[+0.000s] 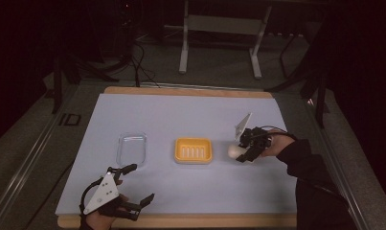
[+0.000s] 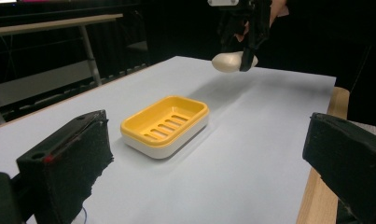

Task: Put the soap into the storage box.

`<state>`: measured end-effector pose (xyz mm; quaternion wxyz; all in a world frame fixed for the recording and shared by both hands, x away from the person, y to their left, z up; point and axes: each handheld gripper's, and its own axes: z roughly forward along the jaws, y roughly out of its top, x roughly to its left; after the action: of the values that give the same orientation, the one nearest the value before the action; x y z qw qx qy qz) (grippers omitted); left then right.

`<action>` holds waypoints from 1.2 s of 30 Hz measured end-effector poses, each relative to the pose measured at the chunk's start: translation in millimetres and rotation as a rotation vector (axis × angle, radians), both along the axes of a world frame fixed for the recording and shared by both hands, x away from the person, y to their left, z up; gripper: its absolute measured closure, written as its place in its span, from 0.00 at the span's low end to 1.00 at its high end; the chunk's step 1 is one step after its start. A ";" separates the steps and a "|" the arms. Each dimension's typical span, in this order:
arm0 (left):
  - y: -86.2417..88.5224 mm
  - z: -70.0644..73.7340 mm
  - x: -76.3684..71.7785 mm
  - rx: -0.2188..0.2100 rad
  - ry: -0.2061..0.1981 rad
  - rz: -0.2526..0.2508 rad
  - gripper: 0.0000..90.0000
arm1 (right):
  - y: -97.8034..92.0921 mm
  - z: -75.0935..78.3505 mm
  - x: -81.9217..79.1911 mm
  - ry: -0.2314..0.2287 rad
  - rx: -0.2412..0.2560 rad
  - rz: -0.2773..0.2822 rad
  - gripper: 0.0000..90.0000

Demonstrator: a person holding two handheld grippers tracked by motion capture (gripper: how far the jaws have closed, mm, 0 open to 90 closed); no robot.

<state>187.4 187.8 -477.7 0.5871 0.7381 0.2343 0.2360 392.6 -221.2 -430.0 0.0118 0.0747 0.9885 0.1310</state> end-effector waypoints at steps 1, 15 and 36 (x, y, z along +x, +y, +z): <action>0.0 0.0 0.0 0.000 0.000 0.000 0.01 | 1.6 1.5 0.0 0.001 -0.001 0.002 0.55; 0.1 0.1 -0.2 -0.001 0.000 -0.001 0.01 | 22.6 18.6 1.3 -0.019 0.028 0.059 0.55; 0.1 0.0 0.1 -0.004 0.003 -0.007 0.01 | 54.4 31.1 3.1 -0.053 0.063 0.110 0.55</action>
<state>187.4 187.9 -477.7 0.5889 0.7380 0.2332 0.2325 395.7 -166.8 -399.0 0.0283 0.0171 0.9858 0.1645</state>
